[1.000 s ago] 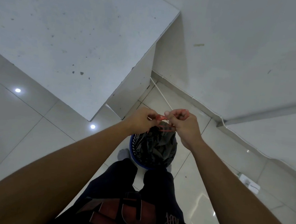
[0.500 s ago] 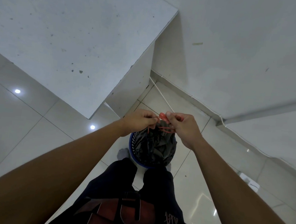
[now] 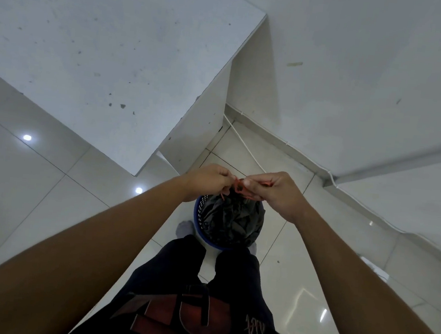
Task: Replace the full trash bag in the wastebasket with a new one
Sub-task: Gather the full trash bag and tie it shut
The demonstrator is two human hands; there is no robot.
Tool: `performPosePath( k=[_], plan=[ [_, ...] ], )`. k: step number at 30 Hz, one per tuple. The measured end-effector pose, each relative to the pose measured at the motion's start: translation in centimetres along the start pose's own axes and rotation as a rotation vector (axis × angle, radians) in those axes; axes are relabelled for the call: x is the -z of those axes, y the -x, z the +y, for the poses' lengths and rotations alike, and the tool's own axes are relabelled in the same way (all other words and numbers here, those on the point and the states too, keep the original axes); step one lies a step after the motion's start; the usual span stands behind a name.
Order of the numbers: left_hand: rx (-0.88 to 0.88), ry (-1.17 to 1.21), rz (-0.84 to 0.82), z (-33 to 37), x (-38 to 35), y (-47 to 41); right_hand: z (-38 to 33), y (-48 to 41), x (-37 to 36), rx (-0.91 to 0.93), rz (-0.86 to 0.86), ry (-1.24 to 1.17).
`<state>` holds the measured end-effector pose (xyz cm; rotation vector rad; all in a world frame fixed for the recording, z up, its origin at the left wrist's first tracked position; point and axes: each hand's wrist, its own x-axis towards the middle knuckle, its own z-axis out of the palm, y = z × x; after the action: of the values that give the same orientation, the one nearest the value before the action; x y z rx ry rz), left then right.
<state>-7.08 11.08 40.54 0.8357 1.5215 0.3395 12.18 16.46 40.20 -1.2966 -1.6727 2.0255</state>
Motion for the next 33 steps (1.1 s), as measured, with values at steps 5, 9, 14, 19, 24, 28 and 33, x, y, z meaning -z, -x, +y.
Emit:
performPosePath(
  k=[5, 9, 14, 19, 24, 28, 33],
  plan=[
    [-0.003, 0.077, 0.067, -0.2, 0.1, 0.2, -0.1, -0.2, -0.2, 0.083, 0.027, 0.244],
    [0.008, 0.183, 0.076, 0.6, 0.3, 1.1, 0.6, -0.4, -0.9, 0.131, 0.207, 0.242],
    [0.135, 0.105, -0.058, 1.5, -0.7, 1.6, 1.2, -0.5, -2.7, 0.226, 0.389, 0.261],
    [0.161, 0.309, -0.035, 2.0, -0.8, 1.7, 0.9, -0.5, -2.9, 0.241, 0.423, 0.242],
    [0.004, 0.552, 0.064, 0.9, -0.6, 1.0, 0.5, -0.7, -2.2, 0.292, 0.421, 0.295],
    [-0.048, 0.831, 0.134, 0.0, -0.5, 0.4, 0.8, -0.7, -0.6, 0.081, 0.417, -0.023],
    [-0.046, 1.202, 0.328, -1.5, 0.4, -0.2, 3.2, 0.0, 1.6, -0.083, 0.443, -0.217]
  ],
)
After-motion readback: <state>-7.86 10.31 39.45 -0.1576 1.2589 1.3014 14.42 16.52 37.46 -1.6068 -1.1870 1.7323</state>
